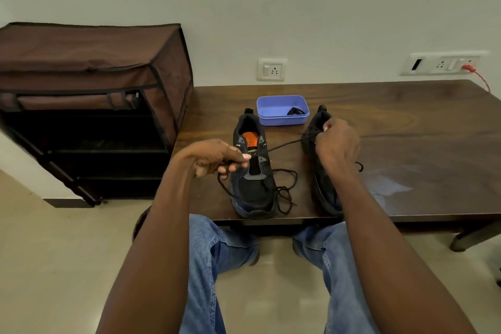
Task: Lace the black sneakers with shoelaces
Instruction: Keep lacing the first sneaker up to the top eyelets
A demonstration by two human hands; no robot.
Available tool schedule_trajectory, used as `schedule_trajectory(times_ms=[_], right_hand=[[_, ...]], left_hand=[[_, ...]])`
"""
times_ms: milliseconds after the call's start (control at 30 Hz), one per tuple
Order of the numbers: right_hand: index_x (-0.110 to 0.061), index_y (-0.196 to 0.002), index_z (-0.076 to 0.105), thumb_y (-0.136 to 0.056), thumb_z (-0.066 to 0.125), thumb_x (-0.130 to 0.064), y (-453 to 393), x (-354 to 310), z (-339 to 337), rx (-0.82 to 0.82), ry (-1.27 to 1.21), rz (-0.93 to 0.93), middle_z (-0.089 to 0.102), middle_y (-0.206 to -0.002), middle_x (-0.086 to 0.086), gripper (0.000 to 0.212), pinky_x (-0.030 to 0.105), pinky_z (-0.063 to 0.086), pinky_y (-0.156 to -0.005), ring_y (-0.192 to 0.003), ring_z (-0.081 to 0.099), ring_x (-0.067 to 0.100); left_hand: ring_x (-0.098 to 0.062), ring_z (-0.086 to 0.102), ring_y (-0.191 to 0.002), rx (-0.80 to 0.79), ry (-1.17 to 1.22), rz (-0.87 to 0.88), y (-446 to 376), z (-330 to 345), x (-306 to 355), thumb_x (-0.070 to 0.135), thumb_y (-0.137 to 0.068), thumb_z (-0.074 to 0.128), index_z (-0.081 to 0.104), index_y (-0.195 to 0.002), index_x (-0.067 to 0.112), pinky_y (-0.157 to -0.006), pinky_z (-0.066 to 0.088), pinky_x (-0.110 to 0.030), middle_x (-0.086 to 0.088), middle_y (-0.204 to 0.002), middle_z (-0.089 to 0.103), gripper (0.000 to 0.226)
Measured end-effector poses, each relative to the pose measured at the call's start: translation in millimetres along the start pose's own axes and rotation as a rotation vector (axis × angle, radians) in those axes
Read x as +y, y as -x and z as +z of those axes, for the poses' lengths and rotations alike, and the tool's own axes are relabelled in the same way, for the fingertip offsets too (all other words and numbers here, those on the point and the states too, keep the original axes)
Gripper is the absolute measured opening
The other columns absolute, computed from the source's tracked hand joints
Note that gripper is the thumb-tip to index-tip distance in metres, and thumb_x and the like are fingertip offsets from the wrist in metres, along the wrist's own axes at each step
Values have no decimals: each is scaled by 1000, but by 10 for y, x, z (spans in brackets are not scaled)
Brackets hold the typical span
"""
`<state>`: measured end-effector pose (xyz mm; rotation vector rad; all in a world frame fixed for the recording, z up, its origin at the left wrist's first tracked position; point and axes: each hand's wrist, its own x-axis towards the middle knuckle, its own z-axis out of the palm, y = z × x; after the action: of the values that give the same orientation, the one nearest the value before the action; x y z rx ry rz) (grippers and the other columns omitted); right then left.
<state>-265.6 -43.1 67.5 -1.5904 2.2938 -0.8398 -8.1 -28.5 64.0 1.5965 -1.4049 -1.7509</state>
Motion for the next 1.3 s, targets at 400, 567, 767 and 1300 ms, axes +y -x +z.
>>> schedule_trajectory(times_ms=[400, 567, 767, 1300], right_hand=[[7, -109, 65, -99, 57, -27, 131, -175, 4, -970, -691, -215, 49, -63, 3, 37, 23, 46, -62, -57, 47, 10], [1, -99, 70, -96, 63, -25, 10, -63, 68, -794, -343, -193, 56, -70, 5, 27, 29, 46, -63, -63, 50, 18], [-4, -106, 68, -95, 58, -23, -281, 257, -5, 83, 266, 64, 67, -108, 19, 24, 45, 47, -90, -105, 59, 37], [-7, -107, 68, -95, 56, -22, -284, 242, 11, -188, 121, 92, 68, -109, 15, 23, 42, 47, -89, -106, 61, 36]], left_hand=[[-4, 23, -33, 0, 104, 99, -75, 59, -14, 22, -98, 60, 69, -99, -2, -33, 18, -18, 3, -51, 39, 26], [-4, 23, -35, 37, 144, 75, -103, 52, -54, 21, -99, 59, 69, -103, -3, -34, 18, -18, 4, -52, 40, 27], [-3, 26, -36, 286, 155, 40, -148, -8, -97, 17, -99, 59, 67, -89, 6, -33, 17, -17, 4, -54, 44, 17], [-5, 36, -41, 390, -26, -59, -196, -8, -88, 19, -95, 65, 65, -92, 9, -34, 25, -17, 3, -60, 53, 10]])
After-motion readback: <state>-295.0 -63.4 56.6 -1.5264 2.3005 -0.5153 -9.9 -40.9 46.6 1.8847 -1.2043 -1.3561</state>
